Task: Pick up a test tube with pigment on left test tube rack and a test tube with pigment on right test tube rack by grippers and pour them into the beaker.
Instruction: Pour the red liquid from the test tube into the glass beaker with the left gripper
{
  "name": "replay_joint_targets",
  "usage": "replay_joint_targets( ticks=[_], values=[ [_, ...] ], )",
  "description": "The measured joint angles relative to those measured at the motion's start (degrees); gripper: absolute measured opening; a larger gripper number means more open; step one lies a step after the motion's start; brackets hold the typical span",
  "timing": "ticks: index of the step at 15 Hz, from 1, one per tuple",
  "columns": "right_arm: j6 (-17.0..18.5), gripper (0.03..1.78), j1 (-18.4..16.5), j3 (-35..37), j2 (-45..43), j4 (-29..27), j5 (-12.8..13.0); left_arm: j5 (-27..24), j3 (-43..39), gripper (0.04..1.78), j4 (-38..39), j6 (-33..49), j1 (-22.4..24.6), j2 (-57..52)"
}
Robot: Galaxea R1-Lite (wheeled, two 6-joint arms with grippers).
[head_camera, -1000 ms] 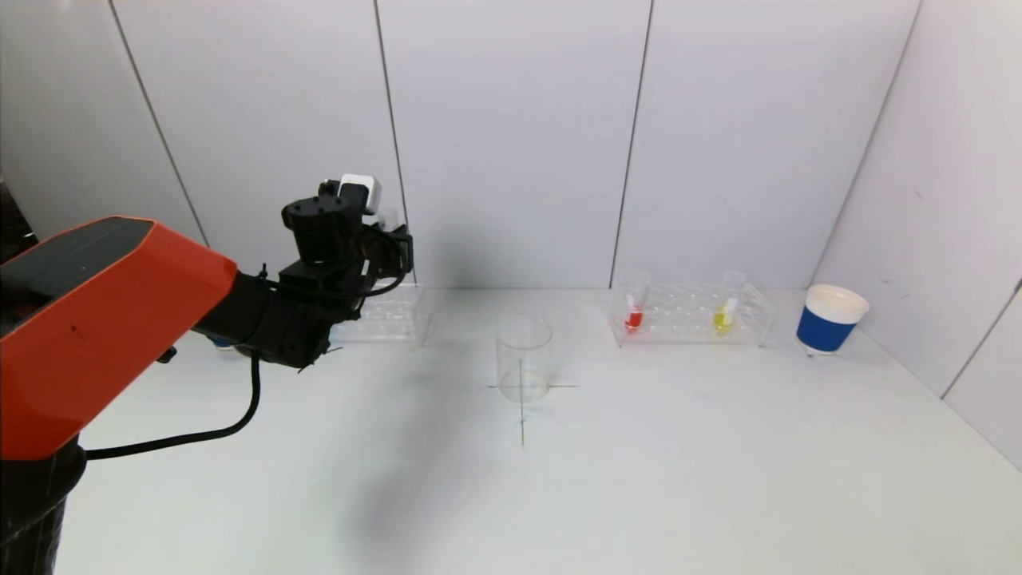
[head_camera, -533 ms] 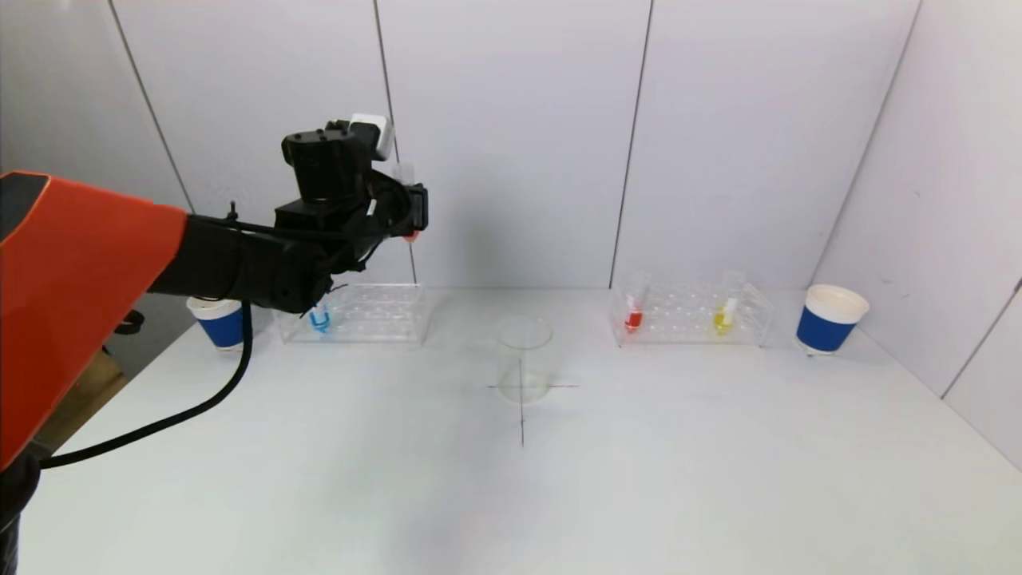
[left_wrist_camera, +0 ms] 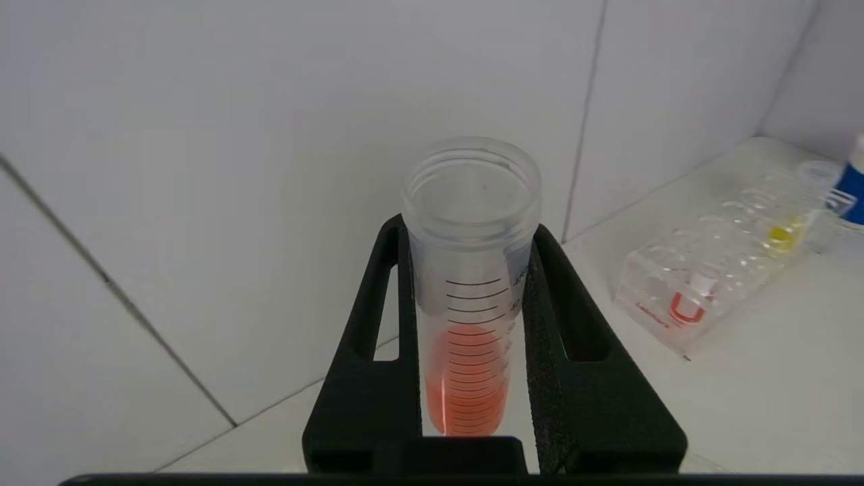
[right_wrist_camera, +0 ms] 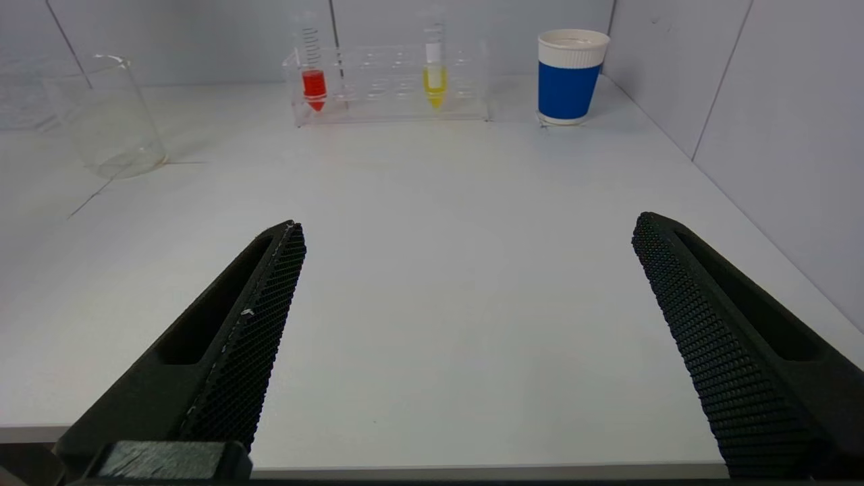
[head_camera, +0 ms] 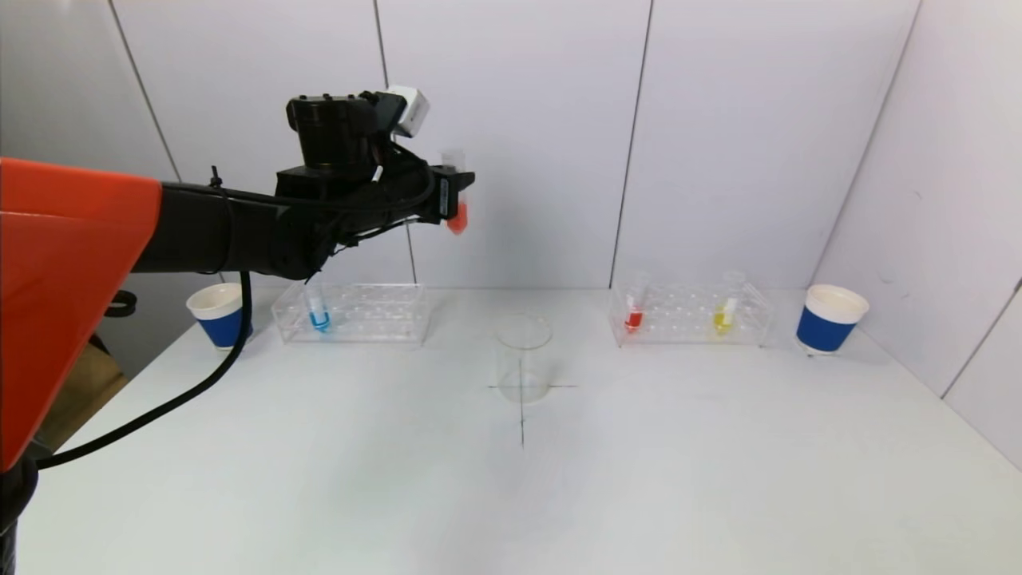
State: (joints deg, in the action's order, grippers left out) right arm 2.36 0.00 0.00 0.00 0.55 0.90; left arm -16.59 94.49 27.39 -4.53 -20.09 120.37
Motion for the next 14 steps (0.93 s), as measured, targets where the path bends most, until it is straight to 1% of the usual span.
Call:
replay_joint_targets(
  ticks=[2, 5, 8, 12, 14],
  values=[
    [0.0, 1.76, 0.0, 0.0, 0.0, 0.0, 0.0, -6.0, 0.6, 0.45, 0.3, -1.2, 0.0, 0.5],
    [0.0, 1.76, 0.0, 0.0, 0.0, 0.0, 0.0, -12.3, 0.8, 0.45, 1.0, -2.9, 0.3, 1.6],
    [0.0, 1.76, 0.0, 0.0, 0.0, 0.0, 0.0, -17.6, 1.5, 0.45, 3.4, -9.4, 1.3, 4.3],
    [0.0, 1.76, 0.0, 0.0, 0.0, 0.0, 0.0, -28.5, 2.5, 0.45, 4.1, -20.1, 3.4, 8.5],
    [0.0, 1.76, 0.0, 0.0, 0.0, 0.0, 0.0, -34.0, 2.9, 0.45, 4.2, -24.1, 4.1, 10.1]
  ],
)
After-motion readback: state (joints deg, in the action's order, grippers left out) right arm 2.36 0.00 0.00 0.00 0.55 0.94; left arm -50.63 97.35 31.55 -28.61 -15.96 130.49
